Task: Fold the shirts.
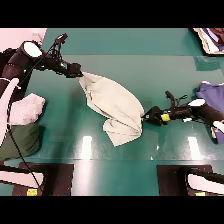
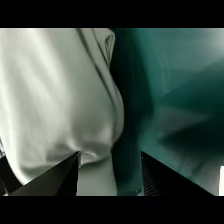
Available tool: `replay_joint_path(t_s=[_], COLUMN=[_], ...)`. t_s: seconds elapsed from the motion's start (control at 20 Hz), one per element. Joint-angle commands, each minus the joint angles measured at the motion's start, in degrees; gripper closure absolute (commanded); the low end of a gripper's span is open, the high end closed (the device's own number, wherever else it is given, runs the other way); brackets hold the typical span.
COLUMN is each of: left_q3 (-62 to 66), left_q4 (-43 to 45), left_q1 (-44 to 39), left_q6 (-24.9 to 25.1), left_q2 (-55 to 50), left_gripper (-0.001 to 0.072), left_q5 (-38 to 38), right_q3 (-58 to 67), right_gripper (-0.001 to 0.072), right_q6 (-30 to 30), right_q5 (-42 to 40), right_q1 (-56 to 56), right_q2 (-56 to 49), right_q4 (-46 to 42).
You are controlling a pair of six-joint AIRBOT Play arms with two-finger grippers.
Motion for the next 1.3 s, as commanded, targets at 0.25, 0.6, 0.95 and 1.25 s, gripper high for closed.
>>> replay_joint_path(t_s=[0.25,0.6,0.95,1.25], left_q3=[0.2,9.2,22.5,20.7], left_q4=[0.3,3.6,3.1,3.0], left_q1=[0.1,0.0,0.0,0.0], left_q6=[-0.1,-0.4,-0.4,-3.6], left_q2=[0.4,15.6,35.0,37.1], left_gripper=[0.0677,0.0677,0.0677,0.0676], left_q5=[-3.0,-4.0,-2.1,-3.8], right_q3=[7.9,25.6,46.7,48.6], right_gripper=[0.0695,0.0695,0.0696,0.0695], right_q6=[-4.6,0.7,3.7,7.0], right_q5=[-4.5,1.7,7.8,14.4], right_q1=[4.7,-2.8,-10.1,-10.2], right_q2=[-6.8,10.5,27.3,30.4], right_q4=[5.0,-7.3,-16.3,-19.9])
